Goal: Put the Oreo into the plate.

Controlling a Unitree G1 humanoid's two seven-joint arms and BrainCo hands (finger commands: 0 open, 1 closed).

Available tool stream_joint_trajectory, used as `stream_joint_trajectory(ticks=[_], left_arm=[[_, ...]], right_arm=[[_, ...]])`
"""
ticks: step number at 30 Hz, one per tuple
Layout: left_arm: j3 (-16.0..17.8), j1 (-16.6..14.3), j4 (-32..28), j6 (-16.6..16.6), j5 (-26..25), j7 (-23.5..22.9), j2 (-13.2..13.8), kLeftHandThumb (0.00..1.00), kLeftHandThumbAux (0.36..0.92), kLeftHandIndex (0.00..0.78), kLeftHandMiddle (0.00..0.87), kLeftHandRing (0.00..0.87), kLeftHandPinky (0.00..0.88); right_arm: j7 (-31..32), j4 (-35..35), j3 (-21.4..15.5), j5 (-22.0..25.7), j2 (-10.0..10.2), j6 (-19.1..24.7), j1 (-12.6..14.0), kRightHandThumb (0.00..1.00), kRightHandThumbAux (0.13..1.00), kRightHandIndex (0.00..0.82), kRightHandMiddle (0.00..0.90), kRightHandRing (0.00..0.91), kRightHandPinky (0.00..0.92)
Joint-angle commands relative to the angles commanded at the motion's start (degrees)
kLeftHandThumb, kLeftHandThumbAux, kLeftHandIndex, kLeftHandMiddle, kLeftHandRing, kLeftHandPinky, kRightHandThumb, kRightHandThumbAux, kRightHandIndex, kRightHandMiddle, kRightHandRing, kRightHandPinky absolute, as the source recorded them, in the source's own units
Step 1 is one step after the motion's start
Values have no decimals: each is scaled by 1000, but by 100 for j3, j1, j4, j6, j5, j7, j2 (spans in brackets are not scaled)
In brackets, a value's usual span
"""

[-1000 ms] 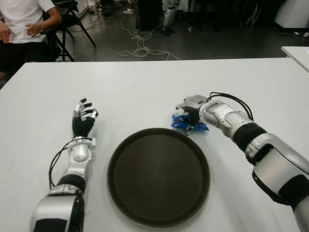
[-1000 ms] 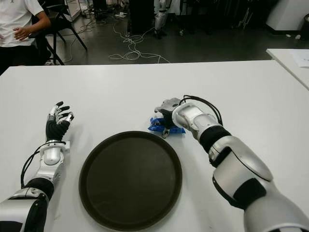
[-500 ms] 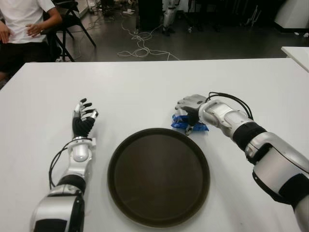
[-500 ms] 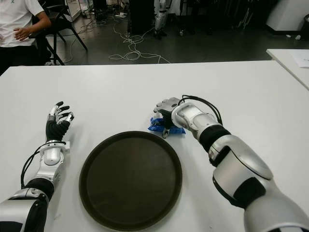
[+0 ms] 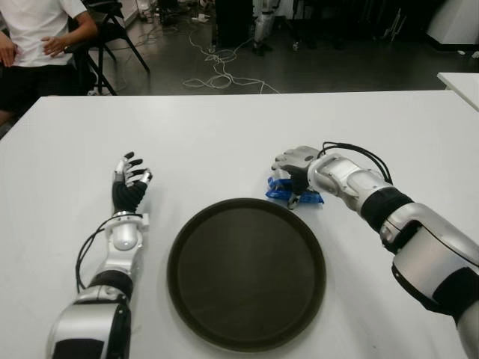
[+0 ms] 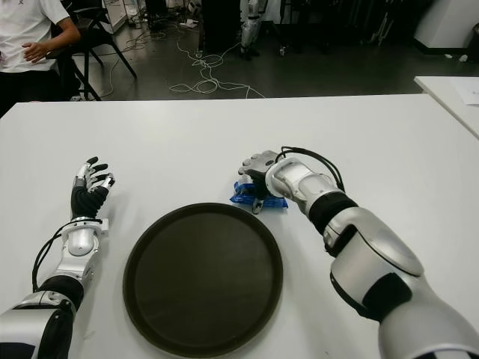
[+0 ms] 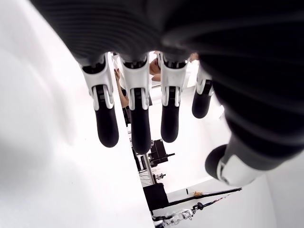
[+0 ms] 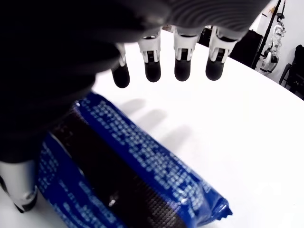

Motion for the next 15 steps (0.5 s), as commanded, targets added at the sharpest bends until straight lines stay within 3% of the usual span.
stream_joint_trajectory(ticks=[15], left_arm=[[-26, 18, 6, 3, 41, 4, 59, 270, 631, 152, 240, 269, 298]], right_arm=[[149, -202, -56, 46, -123, 19, 27, 0, 743, 32, 30, 17, 0]])
